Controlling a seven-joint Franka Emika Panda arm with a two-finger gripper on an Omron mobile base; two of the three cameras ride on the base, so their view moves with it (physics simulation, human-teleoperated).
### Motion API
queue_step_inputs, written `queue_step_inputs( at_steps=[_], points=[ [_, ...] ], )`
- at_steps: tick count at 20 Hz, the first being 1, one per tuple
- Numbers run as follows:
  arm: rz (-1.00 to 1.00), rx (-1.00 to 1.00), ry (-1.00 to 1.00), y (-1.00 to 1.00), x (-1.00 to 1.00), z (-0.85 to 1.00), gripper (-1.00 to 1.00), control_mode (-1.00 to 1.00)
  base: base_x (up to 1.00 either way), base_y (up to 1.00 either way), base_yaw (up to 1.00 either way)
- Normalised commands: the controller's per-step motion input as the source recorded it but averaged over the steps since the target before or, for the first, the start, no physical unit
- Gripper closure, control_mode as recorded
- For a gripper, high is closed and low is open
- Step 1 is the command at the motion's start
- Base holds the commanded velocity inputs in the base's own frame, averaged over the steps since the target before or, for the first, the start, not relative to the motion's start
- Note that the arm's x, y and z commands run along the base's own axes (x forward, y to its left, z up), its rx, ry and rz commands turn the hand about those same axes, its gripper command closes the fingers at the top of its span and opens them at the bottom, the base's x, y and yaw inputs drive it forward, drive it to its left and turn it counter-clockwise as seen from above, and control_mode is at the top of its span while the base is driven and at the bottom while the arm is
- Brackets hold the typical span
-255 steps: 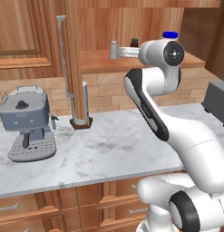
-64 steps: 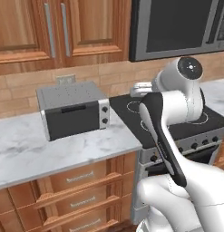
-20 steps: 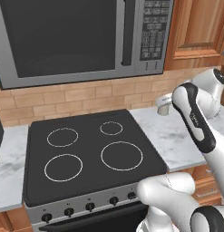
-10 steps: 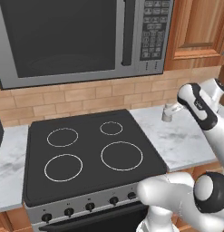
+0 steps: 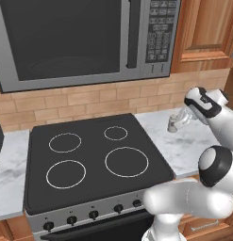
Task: Collect the paprika, mayonnaise, and shaker from the cabinet and place them next to the stove.
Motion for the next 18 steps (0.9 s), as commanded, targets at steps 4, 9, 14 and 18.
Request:
queue_step_inputs(
  at_steps=[4,9,14,18],
  points=[
    [0.19,0.0,0.0,-0.13,0.46,-0.32,1.0,-1.0,0.0,0.0,0.0],
    [0.16,0.0,0.0,-0.06,0.55,-0.28,1.0,-1.0,0.0,0.0,0.0],
    [0.11,0.0,-0.01,-0.09,0.43,-0.29,1.0,-1.0,0.0,0.0,0.0],
    [0.05,0.0,-0.01,-0.06,0.32,-0.3,1.0,-1.0,0.0,0.0,0.0]
  ],
)
